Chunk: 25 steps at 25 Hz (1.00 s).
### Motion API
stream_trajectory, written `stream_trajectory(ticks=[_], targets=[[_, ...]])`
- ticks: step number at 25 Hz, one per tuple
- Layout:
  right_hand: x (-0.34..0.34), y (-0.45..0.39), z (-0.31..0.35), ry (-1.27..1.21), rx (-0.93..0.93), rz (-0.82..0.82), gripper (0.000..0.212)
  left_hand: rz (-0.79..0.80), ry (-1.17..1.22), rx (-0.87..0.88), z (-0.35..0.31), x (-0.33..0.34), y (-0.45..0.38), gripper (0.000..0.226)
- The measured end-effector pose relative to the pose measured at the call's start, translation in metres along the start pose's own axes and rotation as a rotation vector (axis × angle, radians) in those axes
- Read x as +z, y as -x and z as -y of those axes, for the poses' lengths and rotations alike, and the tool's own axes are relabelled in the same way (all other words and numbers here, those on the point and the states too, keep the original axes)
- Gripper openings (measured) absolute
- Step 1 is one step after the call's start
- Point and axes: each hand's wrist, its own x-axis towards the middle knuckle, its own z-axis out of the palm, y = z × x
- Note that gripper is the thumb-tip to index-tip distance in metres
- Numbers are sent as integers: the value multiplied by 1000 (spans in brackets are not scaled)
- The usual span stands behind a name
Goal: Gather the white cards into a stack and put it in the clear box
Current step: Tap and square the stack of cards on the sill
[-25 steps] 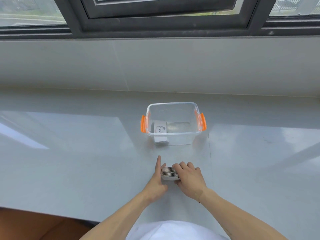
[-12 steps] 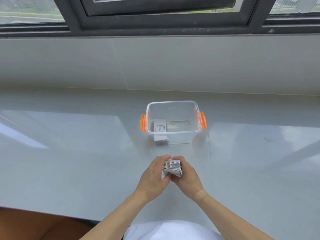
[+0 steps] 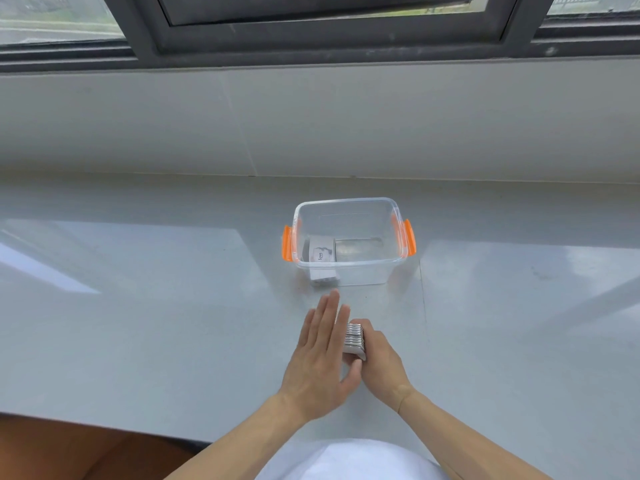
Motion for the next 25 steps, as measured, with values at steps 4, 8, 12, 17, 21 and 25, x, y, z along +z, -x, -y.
stream_trajectory(ticks=[4,8,12,17,21,25], targets=[[0,0,-2,44,-16,0,32,140,-152,85,-4,7,6,81],[-2,-1,-1,14,-13,3,28,21,-39,26,-2,1,0,84],[-1,-2,-2,36,-4,23,35,171,-83,43,1,6,4,78],[0,-4,-3,32,48,31,47,193,-129,72,3,5,1,78],[-4,-7,-1,142,-13,75,42,132,-190,66,2,-3,-12,69],[-21,-16,7,524,-239,77,32,185,-99,-49,21,-18,-27,42]])
